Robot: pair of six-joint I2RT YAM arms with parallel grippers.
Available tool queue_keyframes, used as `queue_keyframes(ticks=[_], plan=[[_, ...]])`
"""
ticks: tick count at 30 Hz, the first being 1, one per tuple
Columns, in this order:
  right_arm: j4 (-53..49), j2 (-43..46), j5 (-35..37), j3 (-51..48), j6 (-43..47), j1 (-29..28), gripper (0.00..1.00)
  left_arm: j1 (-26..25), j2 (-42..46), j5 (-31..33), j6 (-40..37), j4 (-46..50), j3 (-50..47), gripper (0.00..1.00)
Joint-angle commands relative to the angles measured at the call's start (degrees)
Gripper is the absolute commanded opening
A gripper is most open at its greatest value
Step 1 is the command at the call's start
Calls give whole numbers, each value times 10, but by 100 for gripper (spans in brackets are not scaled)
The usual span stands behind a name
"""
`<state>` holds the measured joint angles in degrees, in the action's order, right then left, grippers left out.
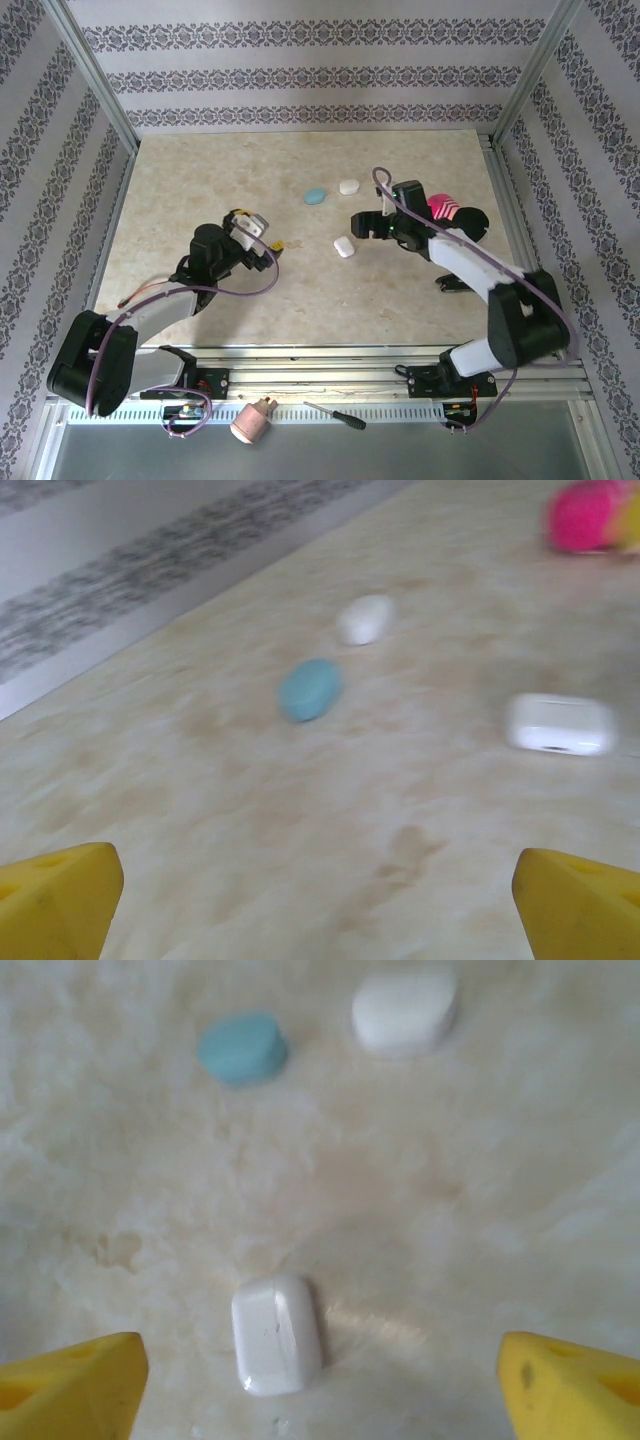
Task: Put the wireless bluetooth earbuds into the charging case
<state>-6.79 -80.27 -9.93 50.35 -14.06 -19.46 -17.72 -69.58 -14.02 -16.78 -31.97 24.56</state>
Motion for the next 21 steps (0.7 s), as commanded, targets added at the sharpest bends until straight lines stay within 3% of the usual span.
queue_keyframes(ticks=[1,8,14,21], plan=[[67,71,109,-50,92,7,95,34,13,150,73,-42,-26,99],[231,120,172,-160,150,81,98,102,-25,142,134,-113,-72,99],[425,54,158,-250,159,139,98,126,-78,135,131,-151,-61,99],[552,-45,130,-272,142,169,98,199,-161,71,173,-217,-46,99]])
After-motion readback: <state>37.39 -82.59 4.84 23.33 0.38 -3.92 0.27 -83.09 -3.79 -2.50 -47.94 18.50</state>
